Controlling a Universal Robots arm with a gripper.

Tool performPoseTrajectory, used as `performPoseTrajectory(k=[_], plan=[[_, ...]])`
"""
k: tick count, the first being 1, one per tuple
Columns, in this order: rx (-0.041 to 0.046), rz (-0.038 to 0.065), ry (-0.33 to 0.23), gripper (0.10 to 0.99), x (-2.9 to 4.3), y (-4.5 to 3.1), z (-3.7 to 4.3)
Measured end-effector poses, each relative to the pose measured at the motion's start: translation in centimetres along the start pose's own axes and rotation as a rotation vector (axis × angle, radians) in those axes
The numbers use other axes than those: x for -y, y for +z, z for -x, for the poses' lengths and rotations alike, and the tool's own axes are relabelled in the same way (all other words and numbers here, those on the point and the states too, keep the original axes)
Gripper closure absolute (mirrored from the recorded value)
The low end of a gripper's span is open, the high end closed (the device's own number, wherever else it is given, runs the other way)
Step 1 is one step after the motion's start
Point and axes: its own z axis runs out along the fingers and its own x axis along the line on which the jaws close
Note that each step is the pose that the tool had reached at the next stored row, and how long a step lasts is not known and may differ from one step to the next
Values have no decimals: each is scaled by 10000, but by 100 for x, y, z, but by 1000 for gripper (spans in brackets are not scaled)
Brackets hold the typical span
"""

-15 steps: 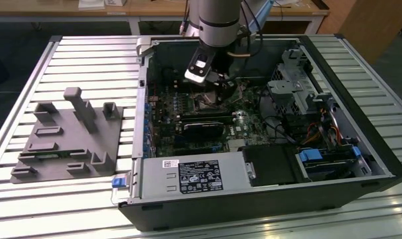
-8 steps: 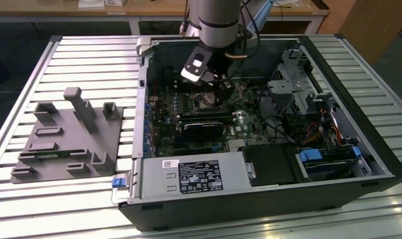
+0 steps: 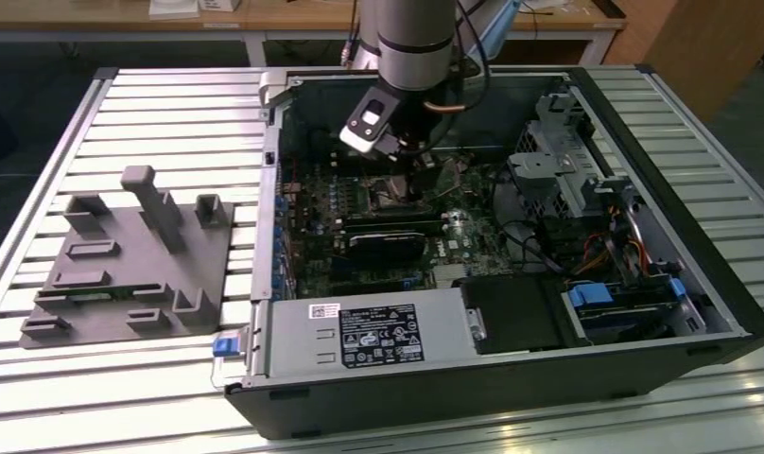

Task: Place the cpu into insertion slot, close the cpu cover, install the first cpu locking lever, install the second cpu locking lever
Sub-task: 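Place the cpu into insertion slot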

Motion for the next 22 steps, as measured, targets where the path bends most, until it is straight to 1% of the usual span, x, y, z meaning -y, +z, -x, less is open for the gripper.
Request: performPoseTrajectory(k=[11, 17, 22], plan=[[55, -7, 881, 549, -9, 25, -52], [100, -13, 1597, 549, -10, 45, -62], [110, -11, 1775, 549, -10, 69, -91]])
